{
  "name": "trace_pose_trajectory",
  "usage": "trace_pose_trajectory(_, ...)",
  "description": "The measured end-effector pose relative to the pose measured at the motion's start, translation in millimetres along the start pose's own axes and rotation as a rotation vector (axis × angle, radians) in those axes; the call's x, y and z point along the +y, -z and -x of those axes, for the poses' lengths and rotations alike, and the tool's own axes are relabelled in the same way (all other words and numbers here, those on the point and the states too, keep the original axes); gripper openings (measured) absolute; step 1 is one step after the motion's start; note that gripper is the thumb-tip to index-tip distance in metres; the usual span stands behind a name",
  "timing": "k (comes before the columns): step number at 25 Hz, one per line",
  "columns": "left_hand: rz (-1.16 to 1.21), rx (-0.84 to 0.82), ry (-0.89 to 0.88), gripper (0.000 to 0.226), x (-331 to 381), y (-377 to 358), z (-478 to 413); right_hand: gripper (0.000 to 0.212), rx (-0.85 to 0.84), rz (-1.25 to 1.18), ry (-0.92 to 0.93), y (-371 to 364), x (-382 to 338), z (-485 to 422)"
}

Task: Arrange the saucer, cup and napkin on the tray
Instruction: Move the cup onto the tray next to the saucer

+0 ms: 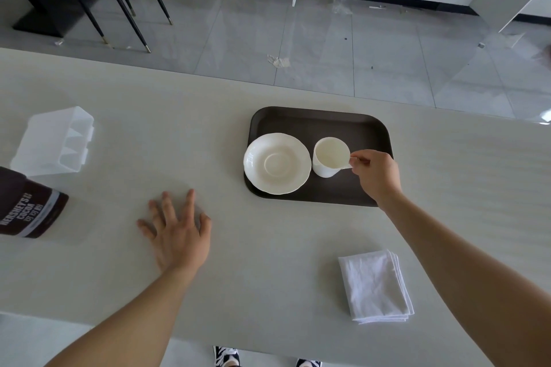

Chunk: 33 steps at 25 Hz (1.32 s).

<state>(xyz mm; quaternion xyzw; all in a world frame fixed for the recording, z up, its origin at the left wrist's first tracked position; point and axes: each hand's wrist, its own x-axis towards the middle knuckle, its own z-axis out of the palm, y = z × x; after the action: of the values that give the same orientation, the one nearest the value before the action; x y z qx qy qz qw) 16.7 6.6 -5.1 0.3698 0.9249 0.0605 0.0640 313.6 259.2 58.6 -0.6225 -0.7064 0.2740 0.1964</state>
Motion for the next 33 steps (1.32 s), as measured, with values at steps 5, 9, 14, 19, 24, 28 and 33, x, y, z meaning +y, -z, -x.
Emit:
trace_pose_trajectory(5,0.003,0.003,-0.001,0.06,-1,-3,1,0.016,-0.017,-0.021,-0.041,-1,0,1)
trace_pose_trajectory(9,-0.003,-0.003,0.005,0.06,-1,-4,-1,0.026,-0.052,-0.104,-0.111,0,-2,5)
trace_pose_trajectory(14,0.002,-0.005,0.009,0.06,-2,-5,-1,0.031,-0.042,-0.23,-0.184,6,1,18)
trace_pose_trajectory(19,0.005,-0.006,0.006,0.059,-5,-7,-2,0.027,0.005,-0.222,-0.212,27,24,57)
trace_pose_trajectory(24,-0.003,-0.025,0.008,0.059,-4,-7,-3,0.034,-0.147,0.181,-0.167,49,63,118)
trace_pose_trajectory(28,-0.011,-0.034,0.005,0.059,-3,-6,-2,0.056,-0.315,0.419,0.059,53,77,153)
trace_pose_trajectory(33,-0.014,-0.036,-0.007,0.059,-5,-8,-3,0.062,-0.396,0.579,0.272,51,80,162)
